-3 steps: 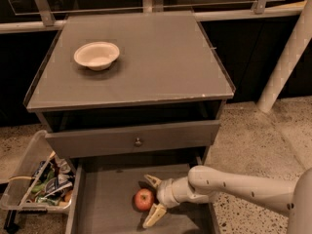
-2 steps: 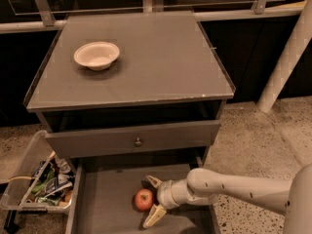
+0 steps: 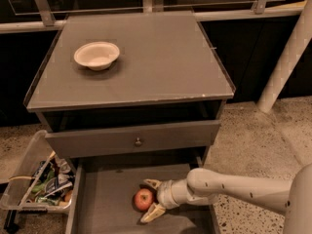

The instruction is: Pick apple from middle drawer and place on counter

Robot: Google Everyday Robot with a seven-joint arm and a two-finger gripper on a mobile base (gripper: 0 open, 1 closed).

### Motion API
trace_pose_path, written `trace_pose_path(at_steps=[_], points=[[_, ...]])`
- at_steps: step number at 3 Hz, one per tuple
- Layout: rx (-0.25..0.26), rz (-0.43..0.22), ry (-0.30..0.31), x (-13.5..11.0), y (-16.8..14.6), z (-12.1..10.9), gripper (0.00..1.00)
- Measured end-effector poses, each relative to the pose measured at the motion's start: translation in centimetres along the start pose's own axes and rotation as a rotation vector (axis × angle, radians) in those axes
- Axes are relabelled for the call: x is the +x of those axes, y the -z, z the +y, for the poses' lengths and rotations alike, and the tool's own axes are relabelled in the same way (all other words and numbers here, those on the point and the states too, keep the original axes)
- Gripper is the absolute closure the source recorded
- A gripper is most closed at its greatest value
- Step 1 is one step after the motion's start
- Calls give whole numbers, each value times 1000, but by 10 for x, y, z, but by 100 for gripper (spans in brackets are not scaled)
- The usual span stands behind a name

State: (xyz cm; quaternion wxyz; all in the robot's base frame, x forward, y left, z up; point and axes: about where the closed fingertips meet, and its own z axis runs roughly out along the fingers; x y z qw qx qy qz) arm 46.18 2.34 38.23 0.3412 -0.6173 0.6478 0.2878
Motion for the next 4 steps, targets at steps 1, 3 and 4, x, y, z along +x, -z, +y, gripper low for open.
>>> trace_pose_path(at_steps=[1, 3, 4], points=[[0, 0, 0, 0, 0, 0, 41], [0, 0, 0, 0, 0, 0, 87], [0, 0, 0, 0, 0, 0, 100]])
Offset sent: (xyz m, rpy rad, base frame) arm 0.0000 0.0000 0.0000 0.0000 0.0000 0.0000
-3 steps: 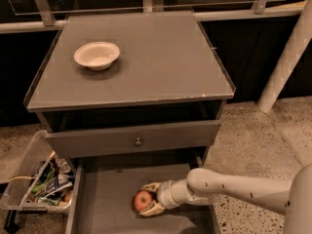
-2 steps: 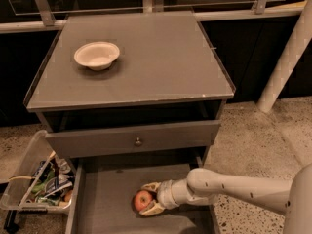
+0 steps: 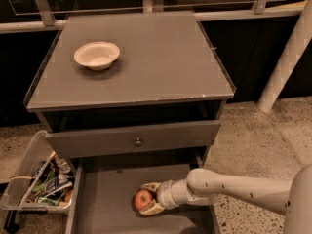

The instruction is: Pick apple from middle drawer and place on counter

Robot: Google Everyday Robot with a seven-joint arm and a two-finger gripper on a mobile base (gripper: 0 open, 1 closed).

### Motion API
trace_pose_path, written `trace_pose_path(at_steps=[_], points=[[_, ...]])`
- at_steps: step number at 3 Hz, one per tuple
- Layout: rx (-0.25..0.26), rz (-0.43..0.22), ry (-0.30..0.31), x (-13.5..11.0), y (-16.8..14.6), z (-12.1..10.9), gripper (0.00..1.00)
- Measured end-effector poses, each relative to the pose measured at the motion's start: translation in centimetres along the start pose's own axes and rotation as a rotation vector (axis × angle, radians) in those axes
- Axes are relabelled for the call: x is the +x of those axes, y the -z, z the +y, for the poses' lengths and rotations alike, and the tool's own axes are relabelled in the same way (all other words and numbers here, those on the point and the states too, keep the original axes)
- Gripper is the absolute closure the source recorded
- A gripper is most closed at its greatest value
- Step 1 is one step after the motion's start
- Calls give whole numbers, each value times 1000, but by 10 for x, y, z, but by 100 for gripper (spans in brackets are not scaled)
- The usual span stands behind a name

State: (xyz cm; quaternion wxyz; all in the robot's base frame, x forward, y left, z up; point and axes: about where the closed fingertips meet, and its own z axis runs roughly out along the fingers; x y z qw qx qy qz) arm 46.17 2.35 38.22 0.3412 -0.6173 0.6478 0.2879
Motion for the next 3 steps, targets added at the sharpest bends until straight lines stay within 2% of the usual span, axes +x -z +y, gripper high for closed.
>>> trace_pose_path(at_steps=[1, 3], points=[[5, -20, 10, -11, 16, 3, 100], [67, -50, 100, -65, 101, 16, 100]])
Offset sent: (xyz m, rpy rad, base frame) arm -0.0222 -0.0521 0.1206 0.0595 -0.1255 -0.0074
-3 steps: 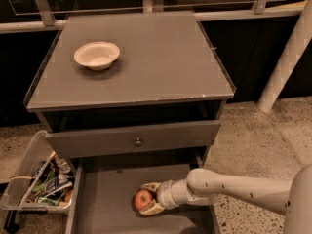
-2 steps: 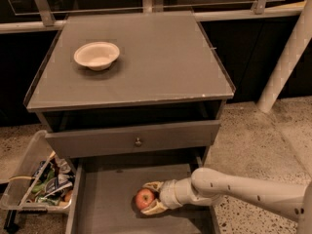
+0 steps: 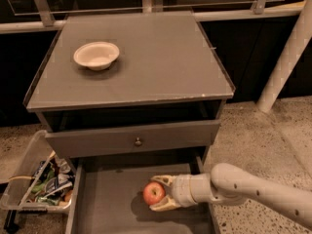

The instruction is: Pick apple from middle drawer and place on counter

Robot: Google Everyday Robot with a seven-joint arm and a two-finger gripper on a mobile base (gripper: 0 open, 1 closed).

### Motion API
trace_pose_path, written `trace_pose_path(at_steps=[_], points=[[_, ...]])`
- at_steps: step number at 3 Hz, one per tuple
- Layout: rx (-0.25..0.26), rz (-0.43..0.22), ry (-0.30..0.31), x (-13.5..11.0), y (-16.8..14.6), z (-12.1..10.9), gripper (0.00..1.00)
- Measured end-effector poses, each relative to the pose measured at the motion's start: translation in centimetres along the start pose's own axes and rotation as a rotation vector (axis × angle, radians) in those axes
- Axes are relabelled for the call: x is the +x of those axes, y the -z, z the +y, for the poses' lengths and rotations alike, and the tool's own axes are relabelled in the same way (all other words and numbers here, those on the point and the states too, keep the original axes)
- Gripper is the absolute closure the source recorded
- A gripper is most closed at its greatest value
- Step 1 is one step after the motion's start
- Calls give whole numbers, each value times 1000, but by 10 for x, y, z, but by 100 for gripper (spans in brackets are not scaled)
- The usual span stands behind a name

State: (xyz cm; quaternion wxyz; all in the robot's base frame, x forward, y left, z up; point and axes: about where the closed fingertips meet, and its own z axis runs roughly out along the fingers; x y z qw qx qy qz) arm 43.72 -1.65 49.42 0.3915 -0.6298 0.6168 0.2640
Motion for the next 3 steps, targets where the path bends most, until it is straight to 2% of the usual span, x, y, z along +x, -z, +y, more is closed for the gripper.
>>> trace_pose_path(at_steps=[1, 2, 3], points=[[37, 14, 67, -40, 55, -2, 100], [81, 44, 132, -92, 117, -7, 100], [84, 70, 155, -100, 127, -6, 100]])
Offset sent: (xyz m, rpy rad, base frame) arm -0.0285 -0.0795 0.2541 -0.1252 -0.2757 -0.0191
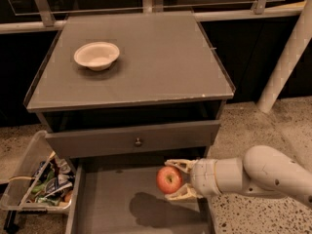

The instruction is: Pick apple from middle drawer and place on counter

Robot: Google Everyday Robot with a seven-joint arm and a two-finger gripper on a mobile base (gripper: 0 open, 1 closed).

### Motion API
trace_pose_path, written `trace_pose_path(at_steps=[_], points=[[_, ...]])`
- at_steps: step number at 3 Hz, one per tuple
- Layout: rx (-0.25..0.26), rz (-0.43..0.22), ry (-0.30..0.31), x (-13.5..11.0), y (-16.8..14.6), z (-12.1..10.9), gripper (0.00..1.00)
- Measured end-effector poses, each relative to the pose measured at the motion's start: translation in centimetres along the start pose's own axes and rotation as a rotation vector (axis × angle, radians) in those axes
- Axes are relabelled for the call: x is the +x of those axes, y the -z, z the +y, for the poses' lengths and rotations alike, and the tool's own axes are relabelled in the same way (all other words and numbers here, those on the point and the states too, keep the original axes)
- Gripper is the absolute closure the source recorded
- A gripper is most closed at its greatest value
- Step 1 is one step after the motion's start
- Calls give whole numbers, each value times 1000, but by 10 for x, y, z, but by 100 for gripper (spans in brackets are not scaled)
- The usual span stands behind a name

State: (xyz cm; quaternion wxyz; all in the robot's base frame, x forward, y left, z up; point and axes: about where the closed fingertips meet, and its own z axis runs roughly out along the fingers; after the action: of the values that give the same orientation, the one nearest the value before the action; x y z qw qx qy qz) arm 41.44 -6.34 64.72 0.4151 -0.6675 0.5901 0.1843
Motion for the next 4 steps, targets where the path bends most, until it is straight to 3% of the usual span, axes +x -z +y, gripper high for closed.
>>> trace_pose_path(at_steps=[1, 2, 4], points=[[-1, -3, -2, 1, -1, 0, 100], [11, 19, 52, -20, 20, -15, 100], [47, 68, 186, -97, 99, -86, 100]])
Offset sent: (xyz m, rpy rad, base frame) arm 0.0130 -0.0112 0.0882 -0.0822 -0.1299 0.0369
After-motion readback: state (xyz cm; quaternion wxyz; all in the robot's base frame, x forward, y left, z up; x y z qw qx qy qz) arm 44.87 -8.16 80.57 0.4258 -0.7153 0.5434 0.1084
